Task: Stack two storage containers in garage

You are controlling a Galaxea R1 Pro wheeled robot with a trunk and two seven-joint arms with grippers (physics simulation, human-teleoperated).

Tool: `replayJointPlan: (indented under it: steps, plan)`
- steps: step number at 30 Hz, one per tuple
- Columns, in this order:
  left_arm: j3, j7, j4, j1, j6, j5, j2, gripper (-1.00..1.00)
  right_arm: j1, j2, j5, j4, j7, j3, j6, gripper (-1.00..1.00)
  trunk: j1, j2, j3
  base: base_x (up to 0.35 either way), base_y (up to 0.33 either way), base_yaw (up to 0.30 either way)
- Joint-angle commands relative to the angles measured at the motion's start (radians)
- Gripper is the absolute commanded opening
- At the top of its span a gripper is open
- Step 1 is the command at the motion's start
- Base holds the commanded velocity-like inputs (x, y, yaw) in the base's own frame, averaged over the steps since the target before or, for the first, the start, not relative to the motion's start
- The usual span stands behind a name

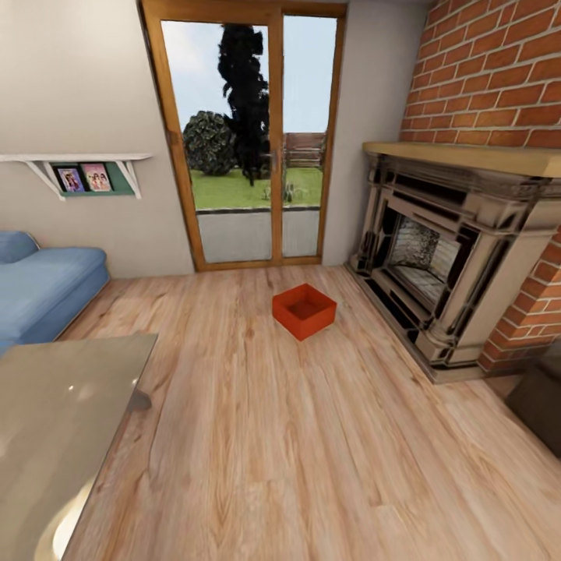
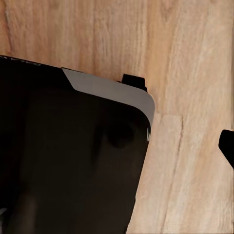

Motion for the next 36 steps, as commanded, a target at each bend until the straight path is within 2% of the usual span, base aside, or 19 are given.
replayJointPlan:
  steps: [1,11,36]
  plan:
    - [0.004,0.002,0.0,-0.001,0.004,0.005,0.0,1.0,-0.001,0.0,-0.011,0.003,0.004,0.008,-0.006,1.0,0.001,-0.001,-0.001,0.322,0.0,0.264]
    - [0.004,0.002,0.0,-0.001,0.004,0.005,0.0,1.0,-0.002,0.0,-0.01,0.003,0.004,0.009,-0.006,1.0,0.001,-0.001,-0.001,0.322,0.0,0.224]
    - [0.004,0.002,0.0,-0.001,0.004,0.005,0.001,1.0,-0.001,0.0,-0.01,0.003,0.004,0.008,-0.006,1.0,0.001,-0.001,-0.001,0.322,0.0,0.004]
